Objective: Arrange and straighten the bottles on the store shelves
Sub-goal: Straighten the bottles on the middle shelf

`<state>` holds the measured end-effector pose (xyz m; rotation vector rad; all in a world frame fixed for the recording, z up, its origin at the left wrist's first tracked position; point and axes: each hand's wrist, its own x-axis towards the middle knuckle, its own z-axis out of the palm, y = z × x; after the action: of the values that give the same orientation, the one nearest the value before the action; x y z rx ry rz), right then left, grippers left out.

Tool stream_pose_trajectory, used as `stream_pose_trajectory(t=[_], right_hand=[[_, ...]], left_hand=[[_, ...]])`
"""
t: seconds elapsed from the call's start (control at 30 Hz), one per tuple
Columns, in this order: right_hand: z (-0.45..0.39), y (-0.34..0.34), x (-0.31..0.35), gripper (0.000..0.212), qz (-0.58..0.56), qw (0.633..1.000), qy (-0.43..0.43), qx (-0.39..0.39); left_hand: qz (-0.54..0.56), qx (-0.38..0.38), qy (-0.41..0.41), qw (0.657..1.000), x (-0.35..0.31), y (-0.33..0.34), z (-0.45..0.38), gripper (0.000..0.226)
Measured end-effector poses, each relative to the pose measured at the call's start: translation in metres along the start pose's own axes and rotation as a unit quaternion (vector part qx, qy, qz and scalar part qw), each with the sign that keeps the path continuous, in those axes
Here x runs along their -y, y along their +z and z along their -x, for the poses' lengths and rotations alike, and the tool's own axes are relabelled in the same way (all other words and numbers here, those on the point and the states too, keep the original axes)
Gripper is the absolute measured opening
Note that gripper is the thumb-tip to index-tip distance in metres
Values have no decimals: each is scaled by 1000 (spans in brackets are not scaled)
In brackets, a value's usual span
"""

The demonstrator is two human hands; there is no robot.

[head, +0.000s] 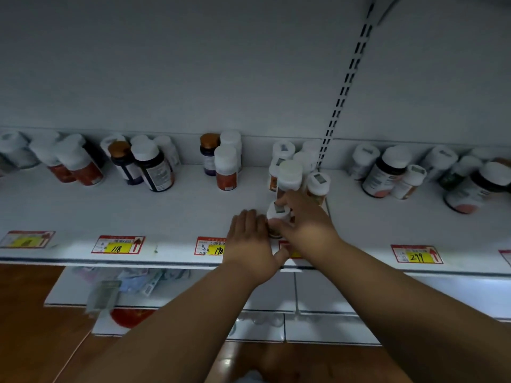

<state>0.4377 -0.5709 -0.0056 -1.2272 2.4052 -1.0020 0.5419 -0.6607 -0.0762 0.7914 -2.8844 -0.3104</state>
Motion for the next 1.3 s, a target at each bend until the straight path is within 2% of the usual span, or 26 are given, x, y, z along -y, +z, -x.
stream_pose_trajectory(t=[0.1, 0.23, 0.37, 0.5, 0.6, 0.73, 0.97, 1.13, 1.3], right_hand=[[6, 2, 0, 32, 35, 998, -34, -44], [24, -20, 4, 33, 53, 986, -63, -145], [39, -62, 2, 27, 68, 979, -71, -179], [73, -108, -16, 30, 72, 973, -66, -210], [114, -154, -54, 29, 73, 969, -47, -230], [172, -225, -113, 30, 103, 959, -25, -261], [250, -332, -213, 29, 134, 948, 16, -289], [253, -378, -274, 27, 116, 944, 26, -309], [237, -409, -324, 26, 102, 931, 61, -345]], left_hand=[[13, -13, 4, 1000, 4, -8, 5, 89], [44, -94, -14, 995, 0, -47, 28, 80], [53, -162, 9, 985, -22, -78, 49, 65], [72, -183, 53, 979, -69, -89, 58, 58], [96, -195, 97, 971, -130, -80, 59, 56], [116, -184, 158, 963, -235, -59, 54, 58], [150, -161, 217, 951, -412, -21, 45, 55], [143, -117, 248, 951, -477, 1, 20, 52], [139, -81, 276, 948, -530, 15, -38, 56]])
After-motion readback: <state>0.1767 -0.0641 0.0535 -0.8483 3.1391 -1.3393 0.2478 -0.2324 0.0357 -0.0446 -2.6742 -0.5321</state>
